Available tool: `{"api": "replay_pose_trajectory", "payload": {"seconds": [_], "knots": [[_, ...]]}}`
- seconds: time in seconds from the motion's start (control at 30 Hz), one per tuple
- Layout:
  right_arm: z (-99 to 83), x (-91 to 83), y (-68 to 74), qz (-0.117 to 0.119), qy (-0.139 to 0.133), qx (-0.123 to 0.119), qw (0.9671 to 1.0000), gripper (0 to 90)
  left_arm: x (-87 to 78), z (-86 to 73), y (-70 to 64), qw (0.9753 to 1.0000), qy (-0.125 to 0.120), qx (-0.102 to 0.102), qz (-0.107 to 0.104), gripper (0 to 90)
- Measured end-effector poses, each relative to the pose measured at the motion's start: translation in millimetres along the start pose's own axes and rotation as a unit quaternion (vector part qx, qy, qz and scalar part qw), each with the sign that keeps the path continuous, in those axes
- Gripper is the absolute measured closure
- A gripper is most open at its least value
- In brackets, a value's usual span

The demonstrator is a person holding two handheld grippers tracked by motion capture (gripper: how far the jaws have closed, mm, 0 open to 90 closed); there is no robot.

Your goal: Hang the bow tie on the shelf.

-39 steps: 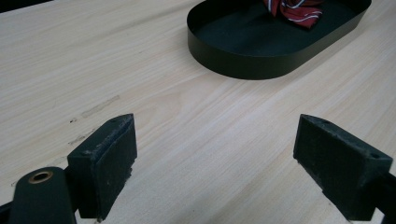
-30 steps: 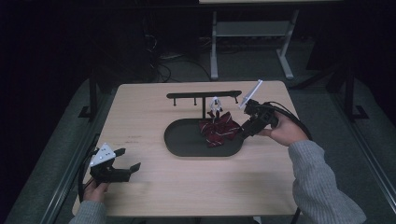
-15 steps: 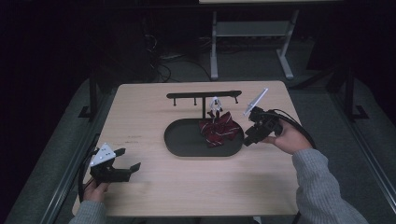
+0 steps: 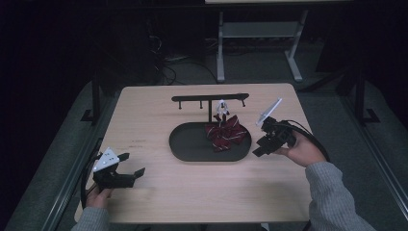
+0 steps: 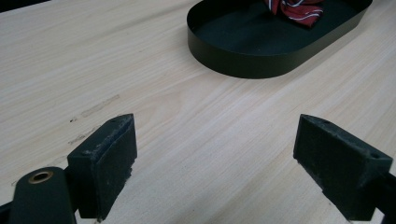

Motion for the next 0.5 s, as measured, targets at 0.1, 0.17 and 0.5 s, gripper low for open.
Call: {"api": "replay_pose_trajectory", "payload": {"seconds": [0.1,0.17,0.5], "knots": [[-5.3,1.3,2.0,0.0,-0.001,0.001,1.0,48.5,0.2,0.1,-0.4,1.0,0.0,0.002,-0.001,12.9],[-8.7,1.9,3.5,0.0,-0.003,0.0,1.0,48.5,0.3,0.2,-0.5,1.0,0.001,0.002,-0.001,12.9],[-34.0,7.7,13.1,-0.003,-0.009,0.005,0.9999,48.6,1.2,0.6,-2.2,1.0,0.005,0.005,-0.002,12.9]]}}
Point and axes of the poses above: each handheld gripper's, and its own axes: x roughly forward along the jaws, z roughly out of its top, y roughly to its left, the point moved 2 cm from there along x, roughly forward along the jaws, and after that the axes turned 5 degrees about x, right-handed, at the moved point
